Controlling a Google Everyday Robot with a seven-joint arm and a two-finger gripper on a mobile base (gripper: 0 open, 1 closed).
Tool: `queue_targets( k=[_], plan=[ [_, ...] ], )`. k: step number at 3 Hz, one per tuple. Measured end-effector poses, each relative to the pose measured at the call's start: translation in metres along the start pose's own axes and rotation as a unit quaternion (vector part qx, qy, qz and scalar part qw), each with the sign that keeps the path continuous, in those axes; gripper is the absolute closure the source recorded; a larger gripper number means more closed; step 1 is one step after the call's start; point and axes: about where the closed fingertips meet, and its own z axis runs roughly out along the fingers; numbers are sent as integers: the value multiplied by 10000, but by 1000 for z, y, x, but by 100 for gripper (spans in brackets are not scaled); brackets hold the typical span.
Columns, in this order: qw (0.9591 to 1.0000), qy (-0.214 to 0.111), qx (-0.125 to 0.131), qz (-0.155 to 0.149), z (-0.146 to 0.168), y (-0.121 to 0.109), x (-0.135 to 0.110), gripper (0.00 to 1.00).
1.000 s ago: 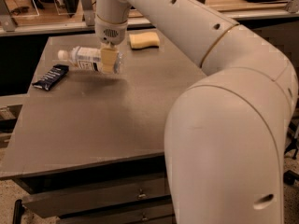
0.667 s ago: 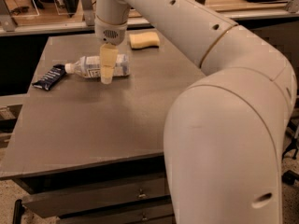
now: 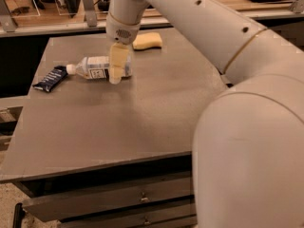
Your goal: Move blue plastic bottle near rxbar blueberry
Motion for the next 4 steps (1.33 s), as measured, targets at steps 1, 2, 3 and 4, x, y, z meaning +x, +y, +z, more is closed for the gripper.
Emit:
queue_targets(
  k=[1,2,3,4],
  plan=[
    [9971,-520,438,-339,-37,8,18,0],
    [9919,-916,809,-347,-66,18,42,0],
    [9918,-919,884,74,-61,23,84,0],
    [9828,-990,981,1211,-55,29,125,0]
  ],
)
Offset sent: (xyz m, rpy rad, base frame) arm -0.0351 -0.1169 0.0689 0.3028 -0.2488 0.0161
